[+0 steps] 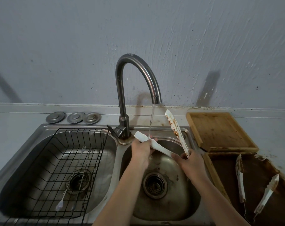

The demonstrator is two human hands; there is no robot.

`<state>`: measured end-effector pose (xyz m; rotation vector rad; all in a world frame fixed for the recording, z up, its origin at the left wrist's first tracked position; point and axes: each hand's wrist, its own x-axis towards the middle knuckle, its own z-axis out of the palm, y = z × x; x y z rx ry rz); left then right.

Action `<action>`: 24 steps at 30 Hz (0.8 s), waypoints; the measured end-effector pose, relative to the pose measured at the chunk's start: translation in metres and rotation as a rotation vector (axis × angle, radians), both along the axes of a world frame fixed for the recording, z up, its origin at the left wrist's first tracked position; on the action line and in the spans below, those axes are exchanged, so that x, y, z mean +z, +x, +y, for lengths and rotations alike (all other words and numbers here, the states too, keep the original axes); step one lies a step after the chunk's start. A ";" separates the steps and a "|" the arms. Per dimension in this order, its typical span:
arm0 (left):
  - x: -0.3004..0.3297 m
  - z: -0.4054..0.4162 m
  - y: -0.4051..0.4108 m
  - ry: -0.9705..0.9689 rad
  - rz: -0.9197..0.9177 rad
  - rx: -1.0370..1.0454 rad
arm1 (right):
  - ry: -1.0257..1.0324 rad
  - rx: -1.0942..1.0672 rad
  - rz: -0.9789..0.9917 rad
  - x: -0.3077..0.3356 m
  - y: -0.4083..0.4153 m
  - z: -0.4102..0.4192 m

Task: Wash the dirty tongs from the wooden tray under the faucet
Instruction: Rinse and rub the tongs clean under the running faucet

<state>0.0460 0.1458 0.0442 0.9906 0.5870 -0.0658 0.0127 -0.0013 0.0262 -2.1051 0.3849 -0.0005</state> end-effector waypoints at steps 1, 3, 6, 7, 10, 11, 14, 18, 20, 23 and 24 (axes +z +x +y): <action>0.002 0.004 0.002 -0.008 -0.019 0.048 | 0.000 0.008 0.011 -0.001 -0.001 -0.001; 0.001 0.012 0.007 -0.049 -0.066 0.144 | -0.006 0.026 0.042 -0.004 -0.002 -0.002; 0.000 0.011 0.010 -0.016 -0.098 0.225 | 0.013 0.045 0.089 -0.006 -0.007 0.002; 0.001 0.008 0.009 0.008 -0.109 0.253 | 0.027 0.048 0.085 -0.006 -0.008 0.004; 0.004 -0.008 0.008 0.007 -0.126 0.264 | 0.118 0.025 0.038 -0.003 -0.007 0.012; 0.006 -0.014 0.005 0.009 -0.120 0.221 | 0.156 0.013 0.028 -0.001 -0.006 0.014; 0.003 -0.029 -0.003 0.057 -0.122 0.081 | 0.275 -0.004 0.053 0.002 -0.004 0.017; 0.007 -0.016 0.001 -0.033 -0.053 -0.111 | 0.584 -0.001 0.308 0.006 -0.005 0.006; 0.011 -0.001 0.005 -0.158 -0.043 -0.139 | 0.692 0.033 0.447 0.007 -0.005 0.000; 0.011 0.010 0.009 -0.218 -0.056 -0.062 | 0.762 0.113 0.491 0.009 -0.003 -0.003; 0.011 0.010 0.009 -0.228 -0.065 -0.033 | 0.765 0.129 0.478 0.010 -0.002 -0.003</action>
